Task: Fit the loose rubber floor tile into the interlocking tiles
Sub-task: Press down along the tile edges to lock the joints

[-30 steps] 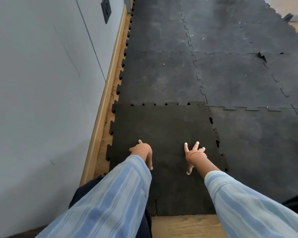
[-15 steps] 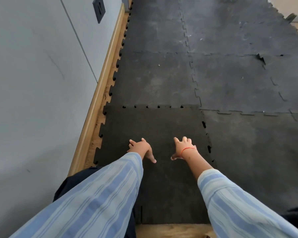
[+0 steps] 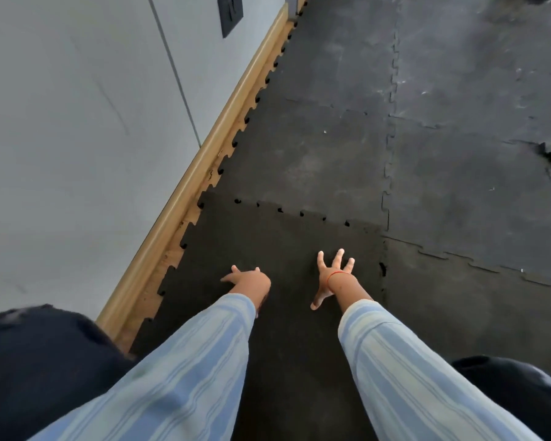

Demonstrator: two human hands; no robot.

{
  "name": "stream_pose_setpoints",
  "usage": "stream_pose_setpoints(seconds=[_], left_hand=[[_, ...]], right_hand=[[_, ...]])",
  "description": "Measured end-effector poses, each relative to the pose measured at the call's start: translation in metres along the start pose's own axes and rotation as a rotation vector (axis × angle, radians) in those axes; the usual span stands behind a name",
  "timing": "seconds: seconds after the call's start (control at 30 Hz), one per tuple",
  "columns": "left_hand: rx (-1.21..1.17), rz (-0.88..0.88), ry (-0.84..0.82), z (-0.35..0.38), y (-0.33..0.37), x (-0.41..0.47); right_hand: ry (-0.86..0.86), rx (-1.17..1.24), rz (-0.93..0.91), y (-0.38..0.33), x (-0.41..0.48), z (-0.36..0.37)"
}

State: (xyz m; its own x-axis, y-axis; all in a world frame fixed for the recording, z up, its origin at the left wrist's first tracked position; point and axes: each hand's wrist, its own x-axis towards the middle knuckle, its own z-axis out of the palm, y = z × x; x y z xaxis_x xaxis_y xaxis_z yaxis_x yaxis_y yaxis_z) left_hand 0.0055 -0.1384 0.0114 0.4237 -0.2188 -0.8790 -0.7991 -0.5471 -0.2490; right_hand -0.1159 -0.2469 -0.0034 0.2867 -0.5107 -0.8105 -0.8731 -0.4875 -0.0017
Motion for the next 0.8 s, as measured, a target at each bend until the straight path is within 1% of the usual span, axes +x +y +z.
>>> stream_pose_setpoints(seconds=[0.07, 0.1, 0.13, 0.17, 0.27, 0.3, 0.33, 0.47, 0.57, 0.67, 0.8], left_hand=[[-0.034, 0.044, -0.070, -0.017, -0.010, 0.001], [-0.051, 0.053, -0.080, -0.024, -0.014, 0.003], [-0.066, 0.066, -0.052, -0.032, -0.017, 0.006], [-0.091, 0.091, 0.029, -0.040, -0.019, 0.010], [-0.149, 0.170, 0.488, -0.063, -0.021, 0.025], [-0.179, 0.181, 0.580, -0.071, -0.021, 0.031], [-0.198, 0.180, 0.603, -0.079, -0.023, 0.039], [-0.200, 0.104, 0.487, -0.101, -0.036, 0.079], [-0.171, 0.137, 0.426, -0.107, -0.040, 0.102], [-0.124, 0.178, 0.435, -0.108, -0.041, 0.110], [-0.152, 0.241, 0.448, -0.103, -0.046, 0.111]], right_hand=[[-0.031, -0.024, -0.006, -0.002, 0.003, -0.011], [-0.016, -0.010, -0.013, -0.003, 0.005, -0.015], [0.027, 0.011, -0.027, -0.004, 0.010, -0.018], [0.086, 0.026, -0.049, -0.003, 0.015, -0.020], [0.242, 0.032, -0.122, 0.016, 0.032, -0.026], [0.273, 0.034, -0.127, 0.025, 0.037, -0.027], [0.298, 0.038, -0.120, 0.034, 0.041, -0.029], [0.364, 0.017, -0.079, 0.055, 0.058, -0.040], [0.360, -0.024, -0.092, 0.056, 0.069, -0.051], [0.411, -0.067, -0.079, 0.056, 0.074, -0.064], [0.492, -0.090, -0.073, 0.060, 0.072, -0.067]])
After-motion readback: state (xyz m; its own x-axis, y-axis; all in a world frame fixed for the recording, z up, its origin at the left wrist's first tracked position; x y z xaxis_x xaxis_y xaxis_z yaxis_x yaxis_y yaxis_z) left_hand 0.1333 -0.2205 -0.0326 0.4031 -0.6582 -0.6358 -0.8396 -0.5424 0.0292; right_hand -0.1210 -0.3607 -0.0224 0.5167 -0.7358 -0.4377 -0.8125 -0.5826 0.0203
